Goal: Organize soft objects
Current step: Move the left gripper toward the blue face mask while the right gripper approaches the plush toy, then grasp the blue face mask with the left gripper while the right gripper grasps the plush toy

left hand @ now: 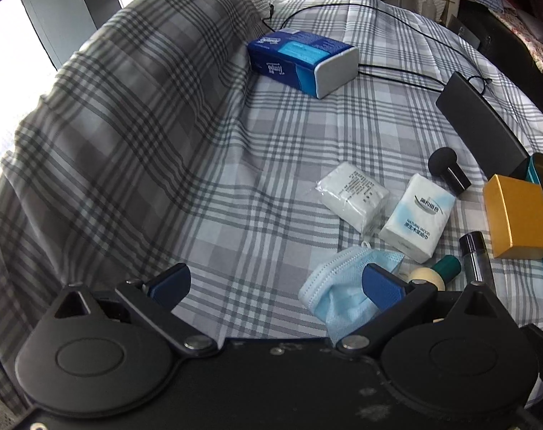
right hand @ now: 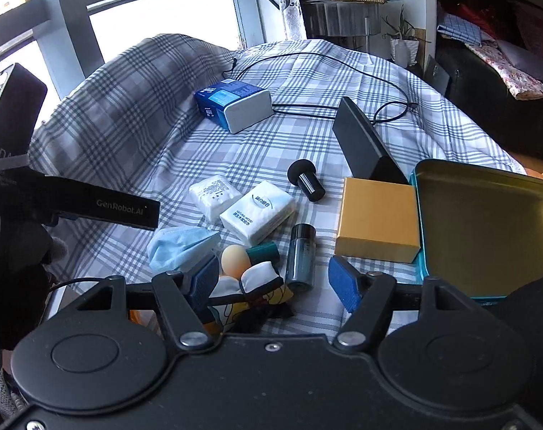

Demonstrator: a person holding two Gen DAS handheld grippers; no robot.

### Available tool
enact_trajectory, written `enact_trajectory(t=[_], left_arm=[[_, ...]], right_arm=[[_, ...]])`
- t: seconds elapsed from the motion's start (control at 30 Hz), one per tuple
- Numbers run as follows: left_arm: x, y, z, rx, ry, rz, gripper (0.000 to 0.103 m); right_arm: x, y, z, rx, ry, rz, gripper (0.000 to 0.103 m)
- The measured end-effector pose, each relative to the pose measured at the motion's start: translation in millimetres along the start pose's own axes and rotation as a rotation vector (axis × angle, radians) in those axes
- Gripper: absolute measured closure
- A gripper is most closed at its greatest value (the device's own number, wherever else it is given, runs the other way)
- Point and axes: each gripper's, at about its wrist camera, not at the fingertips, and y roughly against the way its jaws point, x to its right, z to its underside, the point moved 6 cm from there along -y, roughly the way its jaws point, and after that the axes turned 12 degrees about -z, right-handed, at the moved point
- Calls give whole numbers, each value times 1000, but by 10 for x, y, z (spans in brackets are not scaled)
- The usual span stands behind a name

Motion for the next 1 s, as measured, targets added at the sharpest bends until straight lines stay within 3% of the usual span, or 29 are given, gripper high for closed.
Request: enact_trajectory(t=[0.1,0.47,0.63,1.0], left_arm=[[26,-107,41,-30,6,22,0],[-133,-354,92,-63,53,29,1],[-153,-359,59,-46,62,30,0],[-190,-446,51,-58,83,35,0]], right_arm=[[-30,-34,17,39,11,12,38],[-217,-387,164,-113,72,-30,38],[-142,-499,230,-206,-86,-92,38],[-51,-785,258,-294,-374,-158,36]])
